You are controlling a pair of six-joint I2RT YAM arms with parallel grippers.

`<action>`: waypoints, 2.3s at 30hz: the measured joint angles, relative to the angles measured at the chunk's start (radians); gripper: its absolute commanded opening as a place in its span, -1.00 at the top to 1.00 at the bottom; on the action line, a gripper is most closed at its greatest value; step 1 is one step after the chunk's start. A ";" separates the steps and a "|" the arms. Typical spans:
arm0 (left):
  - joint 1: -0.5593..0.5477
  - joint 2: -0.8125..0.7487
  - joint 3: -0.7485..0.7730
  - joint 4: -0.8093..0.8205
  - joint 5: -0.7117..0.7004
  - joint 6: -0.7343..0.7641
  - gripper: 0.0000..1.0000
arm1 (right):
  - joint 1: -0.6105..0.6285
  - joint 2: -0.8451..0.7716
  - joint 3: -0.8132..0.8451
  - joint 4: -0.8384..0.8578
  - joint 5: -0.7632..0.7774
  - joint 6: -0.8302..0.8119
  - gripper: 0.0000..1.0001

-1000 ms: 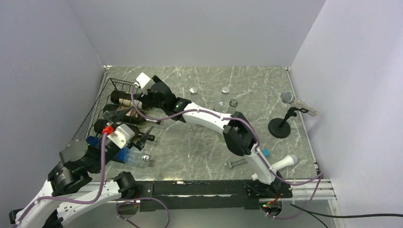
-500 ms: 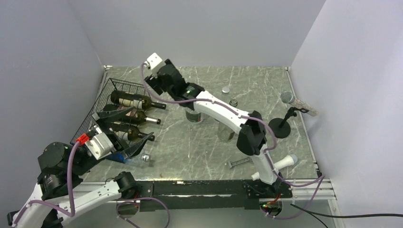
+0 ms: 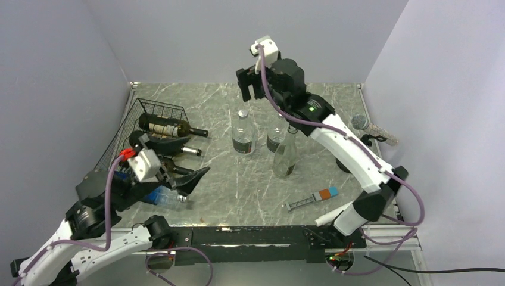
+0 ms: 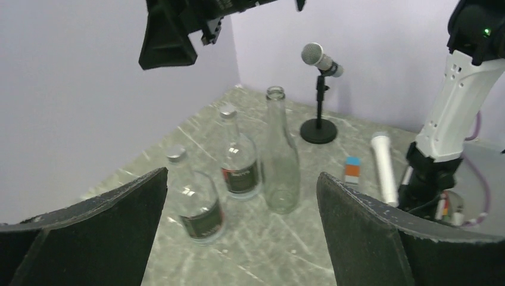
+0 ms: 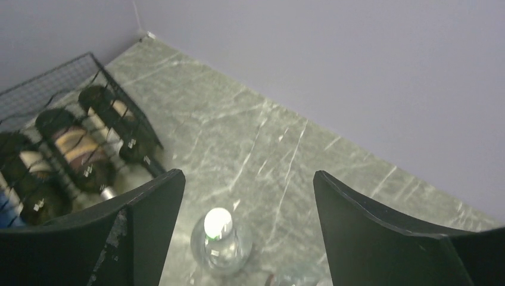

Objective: Put the wine bottle on the wine rack

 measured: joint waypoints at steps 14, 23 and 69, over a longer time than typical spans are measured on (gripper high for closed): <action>0.000 0.280 -0.252 0.155 -0.152 -0.471 -0.99 | -0.052 -0.290 -0.259 -0.234 0.068 -0.003 -0.78; 0.000 0.216 -0.301 0.266 -0.271 -0.510 -0.99 | -0.117 -0.442 -0.398 -0.291 0.081 0.047 -0.71; 0.000 0.239 -0.261 0.211 -0.276 -0.439 -0.99 | -0.147 -0.415 -0.510 -0.430 -0.257 0.206 1.00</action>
